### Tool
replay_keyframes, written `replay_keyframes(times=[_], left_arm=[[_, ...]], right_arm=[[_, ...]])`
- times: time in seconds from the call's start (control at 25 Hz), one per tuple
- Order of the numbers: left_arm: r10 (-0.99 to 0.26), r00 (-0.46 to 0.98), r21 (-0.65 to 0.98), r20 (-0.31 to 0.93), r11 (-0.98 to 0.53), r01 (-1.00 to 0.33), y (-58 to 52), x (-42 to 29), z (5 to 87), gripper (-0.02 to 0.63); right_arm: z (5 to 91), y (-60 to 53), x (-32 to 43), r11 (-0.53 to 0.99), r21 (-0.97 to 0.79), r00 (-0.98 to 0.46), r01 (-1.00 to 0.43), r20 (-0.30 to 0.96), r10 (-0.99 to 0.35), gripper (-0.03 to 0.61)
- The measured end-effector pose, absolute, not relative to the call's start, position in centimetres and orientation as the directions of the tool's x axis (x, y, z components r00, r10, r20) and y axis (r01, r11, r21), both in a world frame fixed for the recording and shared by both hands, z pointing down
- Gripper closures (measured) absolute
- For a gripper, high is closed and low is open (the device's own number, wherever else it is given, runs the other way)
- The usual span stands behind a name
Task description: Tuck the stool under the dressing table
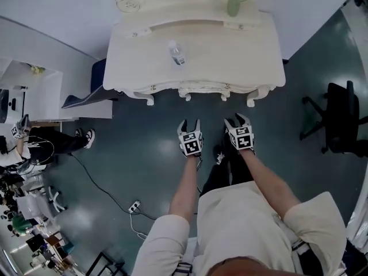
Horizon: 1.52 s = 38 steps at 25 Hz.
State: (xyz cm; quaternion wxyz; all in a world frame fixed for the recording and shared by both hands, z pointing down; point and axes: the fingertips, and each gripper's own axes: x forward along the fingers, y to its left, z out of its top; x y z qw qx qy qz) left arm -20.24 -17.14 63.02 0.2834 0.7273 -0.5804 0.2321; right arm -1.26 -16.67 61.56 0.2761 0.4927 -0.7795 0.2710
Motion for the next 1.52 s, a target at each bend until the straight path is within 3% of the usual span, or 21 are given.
replay_keyframes(times=[0.16, 0.48, 0.76, 1.04, 1.32, 1.52], left_arm=[[-0.683, 0.226, 0.107, 0.695, -0.212, -0.971, -13.6, -19.3, 60.3, 0.362], [-0.678, 0.210, 0.167, 0.705, -0.128, -0.978, -9.7, -18.5, 55.3, 0.356], [-0.752, 0.170, 0.225, 0.637, -0.029, -0.974, -9.2, -19.8, 50.2, 0.348], [-0.779, 0.180, 0.205, 0.600, -0.068, -0.977, -9.9, -19.8, 49.6, 0.349], [-0.774, 0.200, 0.203, 0.601, -0.094, -0.975, -9.9, -19.1, 49.9, 0.350], [-0.790, 0.208, 0.214, 0.577, -0.099, -0.972, -10.4, -19.3, 49.5, 0.371]], right_arm=[[58.4, -15.0, -2.5, 0.370, -0.154, -0.365, -0.916, 0.702, -0.612, 0.328], [53.4, -12.5, -2.4, 0.378, -0.142, -0.366, -0.915, 0.685, -0.630, 0.328], [50.8, -11.7, -2.3, 0.406, -0.181, -0.417, -0.896, 0.655, -0.630, 0.328], [49.3, -12.2, -3.1, 0.512, -0.177, -0.503, -0.840, 0.607, -0.615, 0.328], [49.5, -12.9, -2.9, 0.517, -0.190, -0.517, -0.835, 0.594, -0.616, 0.330], [49.8, -13.0, -3.0, 0.509, -0.201, -0.520, -0.837, 0.583, -0.625, 0.399]])
